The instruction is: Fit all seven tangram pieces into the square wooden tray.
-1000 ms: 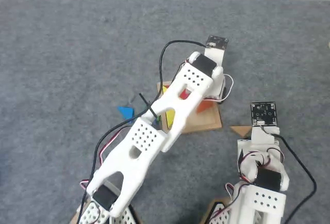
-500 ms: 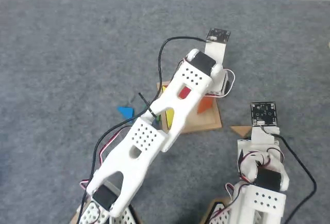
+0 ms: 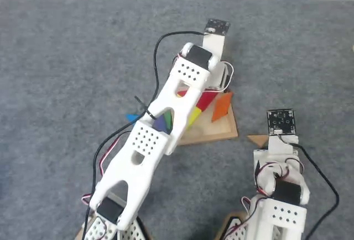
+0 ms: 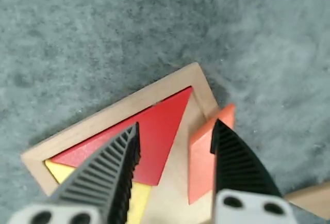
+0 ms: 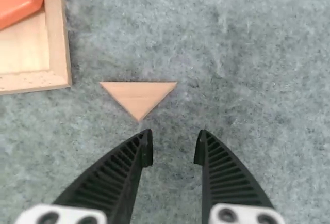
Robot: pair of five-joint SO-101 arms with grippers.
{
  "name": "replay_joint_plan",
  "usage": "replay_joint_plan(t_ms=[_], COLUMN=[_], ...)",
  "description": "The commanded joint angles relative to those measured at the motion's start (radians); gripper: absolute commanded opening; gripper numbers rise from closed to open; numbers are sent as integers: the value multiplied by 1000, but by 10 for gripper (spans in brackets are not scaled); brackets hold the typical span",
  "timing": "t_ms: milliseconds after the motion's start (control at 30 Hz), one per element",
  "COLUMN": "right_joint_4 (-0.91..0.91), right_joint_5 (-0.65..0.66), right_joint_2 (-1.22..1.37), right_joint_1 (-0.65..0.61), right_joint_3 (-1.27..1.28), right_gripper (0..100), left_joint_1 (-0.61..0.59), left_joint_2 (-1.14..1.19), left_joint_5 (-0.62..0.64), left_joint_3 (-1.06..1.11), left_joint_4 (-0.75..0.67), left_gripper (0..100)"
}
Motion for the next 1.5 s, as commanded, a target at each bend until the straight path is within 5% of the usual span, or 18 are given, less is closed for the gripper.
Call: replay_joint_plan(t_ms=[0, 1133, 1300, 1467], right_joint_4=[10, 12, 10, 8], right_joint_5=[0, 2, 2, 2], right_joint_2=[-19, -19, -19, -19], right_joint_1=[-7, -8, -10, -10], right_joint_3=[-51, -49, -49, -48], right_gripper=[143, 143, 143, 143], left_joint_1=[68, 6, 48, 107], left_joint_2=[-18, 29, -101, -367], left_joint_5=[-78, -155, -172, -147], left_joint_3=[-41, -137, 44, 470], left_joint_4=[-12, 51, 51, 46], left_gripper=[214, 214, 214, 214])
